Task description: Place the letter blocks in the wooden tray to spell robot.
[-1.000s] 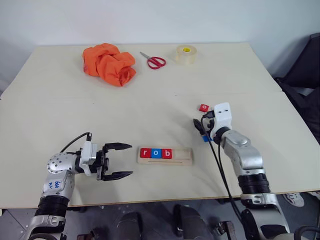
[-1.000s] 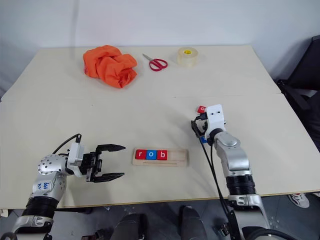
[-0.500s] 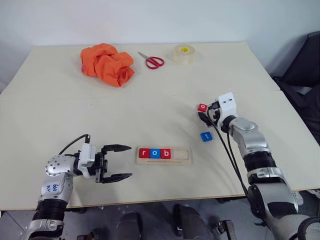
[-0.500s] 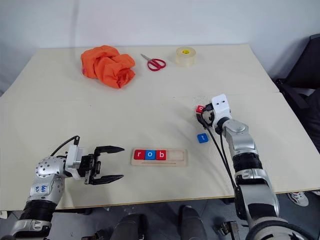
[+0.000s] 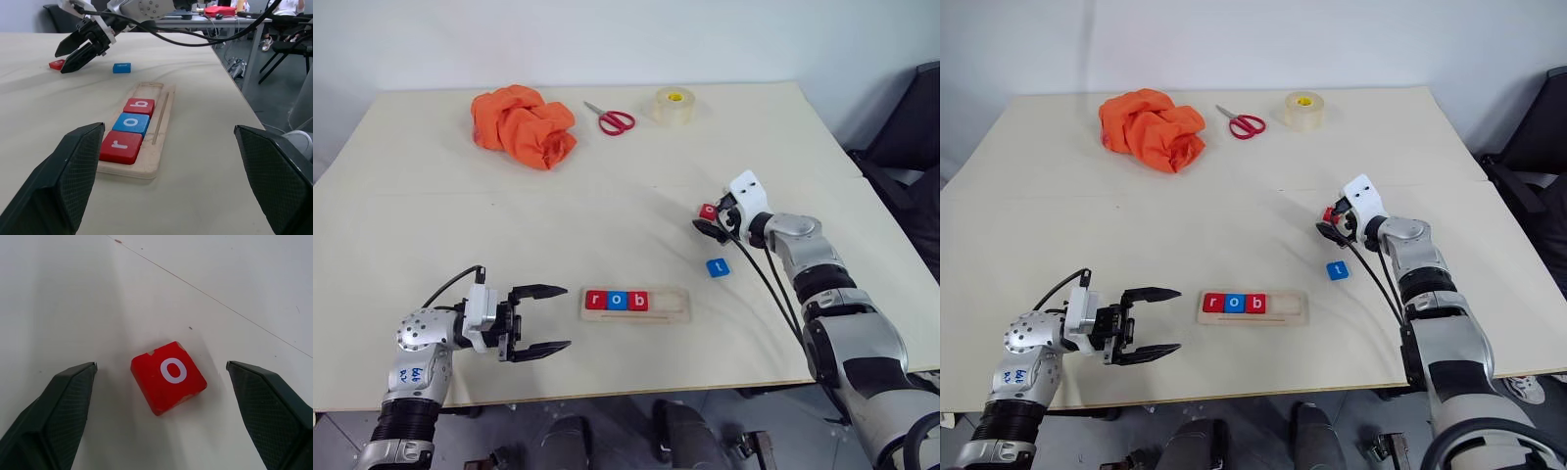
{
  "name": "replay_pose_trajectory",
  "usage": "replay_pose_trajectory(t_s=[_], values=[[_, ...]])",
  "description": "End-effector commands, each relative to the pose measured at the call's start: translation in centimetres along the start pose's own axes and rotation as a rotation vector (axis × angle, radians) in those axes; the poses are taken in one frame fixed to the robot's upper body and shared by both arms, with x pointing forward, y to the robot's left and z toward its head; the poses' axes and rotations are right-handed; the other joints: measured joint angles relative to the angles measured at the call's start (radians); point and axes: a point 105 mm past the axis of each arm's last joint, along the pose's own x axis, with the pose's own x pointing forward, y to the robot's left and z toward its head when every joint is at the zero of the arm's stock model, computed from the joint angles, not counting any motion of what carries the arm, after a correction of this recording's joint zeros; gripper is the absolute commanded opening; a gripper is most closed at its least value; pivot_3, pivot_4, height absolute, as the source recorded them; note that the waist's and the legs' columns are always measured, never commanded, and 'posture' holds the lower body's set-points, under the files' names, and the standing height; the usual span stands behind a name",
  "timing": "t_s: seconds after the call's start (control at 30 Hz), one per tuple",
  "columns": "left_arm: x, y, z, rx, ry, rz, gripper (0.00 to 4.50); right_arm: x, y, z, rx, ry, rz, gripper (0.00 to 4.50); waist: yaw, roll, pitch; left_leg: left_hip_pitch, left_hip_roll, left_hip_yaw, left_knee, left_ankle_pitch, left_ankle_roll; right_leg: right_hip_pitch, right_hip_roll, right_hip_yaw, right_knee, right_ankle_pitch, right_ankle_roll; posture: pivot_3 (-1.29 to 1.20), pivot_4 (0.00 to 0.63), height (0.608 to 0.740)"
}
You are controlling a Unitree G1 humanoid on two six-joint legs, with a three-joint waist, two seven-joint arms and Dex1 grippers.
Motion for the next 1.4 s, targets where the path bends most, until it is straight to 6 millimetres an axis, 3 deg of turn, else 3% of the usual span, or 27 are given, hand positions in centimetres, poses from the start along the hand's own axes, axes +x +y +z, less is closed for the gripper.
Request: replay_pose_trajectory(t_s=[0.03, 0.23, 0.27, 0.33, 0.57, 0.93, 1.1, 1.4], values=[[-0.5, 0.0, 0.8, 0.029, -0.004, 0.019, 4.5, -0.2, 0.0, -0.7, -0.023, 0.038, 0.018, 4.43, 0.0, 0.0, 0.0, 0.0, 0.0, 0.0, 0.0, 0.0, 0.0, 0.0, 0.0, 0.0, 0.0, 0.0, 0.0, 0.0, 0.15, 0.74], [-0.4, 0.0, 0.8, 0.029, -0.003, 0.025, 4.5, 0.0, 0.7, -1.8, 0.009, 0.103, 0.073, 4.43, -0.001, 0.0, 0.0, 0.0, 0.0, 0.0, 0.0, 0.0, 0.0, 0.0, 0.0, 0.0, 0.0, 0.0, 0.0, 0.0, 0.15, 0.74], [-0.4, 0.1, 0.8, 0.03, -0.003, 0.026, 4.5, 0.0, 0.8, -1.9, 0.017, 0.109, 0.075, 4.26, 0.0, 0.0, 0.0, 0.0, 0.0, 0.0, 0.0, 0.0, 0.0, 0.0, 0.0, 0.0, 0.0, 0.0, 0.0, 0.0, 0.15, 0.74], [-0.4, 0.1, 0.8, 0.031, -0.003, 0.027, 4.5, 0.0, 0.8, -1.9, 0.042, 0.108, 0.069, 3.87, 0.0, 0.0, 0.0, 0.0, 0.0, 0.0, 0.0, 0.0, 0.0, 0.0, 0.0, 0.0, 0.0, 0.0, 0.0, 0.0, 0.15, 0.74], [-0.3, 0.3, 0.8, 0.034, -0.004, 0.031, 4.5, 0.1, 0.8, -1.7, 0.141, 0.077, 0.07, 1.47, 0.001, 0.0, 0.0, 0.002, 0.0, 0.0, 0.001, 0.001, -0.001, 0.001, 0.0, 0.0, 0.002, 0.001, -0.001, 0.0, 0.15, 0.74], [0.0, 0.2, 0.6, 0.029, -0.012, 0.034, 4.5, -1.1, 1.6, -0.1, 0.197, -0.073, 0.069, 1.45, 0.006, 0.0, 0.0, 0.001, 0.0, 0.0, 0.0, 0.001, -0.001, 0.001, 0.0, 0.0, 0.001, 0.001, -0.001, 0.0, 0.15, 0.74], [0.3, 0.1, 0.5, 0.022, -0.026, 0.015, 4.5, -4.4, 5.1, 0.6, 0.202, -0.116, 0.016, 1.45, 0.011, 0.001, 0.0, -0.001, 0.001, -0.001, -0.002, 0.001, -0.001, 0.0, 0.0, -0.001, 0.001, 0.001, -0.001, 0.0, 0.15, 0.74], [0.5, 0.3, 0.3, 0.002, -0.03, -0.055, 4.5, -11.7, 7.9, 0.5, 0.275, -0.054, -0.262, 1.45, 0.01, 0.001, 0.0, 0.0, 0.0, -0.002, -0.001, 0.001, -0.001, 0.0, 0.0, -0.001, -0.001, 0.0, -0.002, 0.0, 0.15, 0.74]])
